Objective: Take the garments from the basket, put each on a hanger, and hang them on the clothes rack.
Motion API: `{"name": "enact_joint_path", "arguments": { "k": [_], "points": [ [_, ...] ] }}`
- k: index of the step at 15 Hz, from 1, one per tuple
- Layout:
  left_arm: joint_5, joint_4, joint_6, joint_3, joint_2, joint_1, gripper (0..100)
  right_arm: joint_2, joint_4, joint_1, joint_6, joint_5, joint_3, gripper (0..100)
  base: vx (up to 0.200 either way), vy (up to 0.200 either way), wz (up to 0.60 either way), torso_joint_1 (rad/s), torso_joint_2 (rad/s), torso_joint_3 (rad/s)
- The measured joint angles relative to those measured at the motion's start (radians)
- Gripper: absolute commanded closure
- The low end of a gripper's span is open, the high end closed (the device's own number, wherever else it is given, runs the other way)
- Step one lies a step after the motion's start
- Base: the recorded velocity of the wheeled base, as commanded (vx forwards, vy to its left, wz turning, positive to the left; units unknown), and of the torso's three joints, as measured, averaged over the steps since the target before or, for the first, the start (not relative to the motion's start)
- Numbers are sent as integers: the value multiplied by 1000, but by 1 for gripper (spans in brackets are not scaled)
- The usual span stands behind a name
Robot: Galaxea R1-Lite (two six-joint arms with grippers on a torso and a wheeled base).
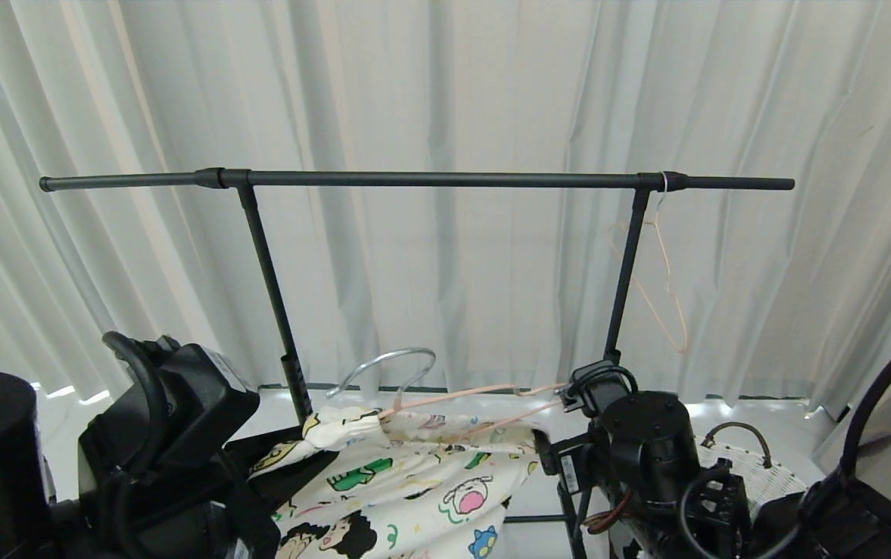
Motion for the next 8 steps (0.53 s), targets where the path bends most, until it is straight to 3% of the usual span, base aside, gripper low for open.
{"name": "enact_joint_path", "arguments": {
  "k": [4, 8],
  "points": [
    [0, 0, 5, 59, -34, 14, 100, 0, -50, -81, -57, 0, -4, 0, 0, 0, 0, 0, 0, 0],
    [23, 2, 10, 114, -47, 29, 100, -13, -53, -97, -76, 4, -6, 0, 0, 0, 0, 0, 0, 0]
  ]
}}
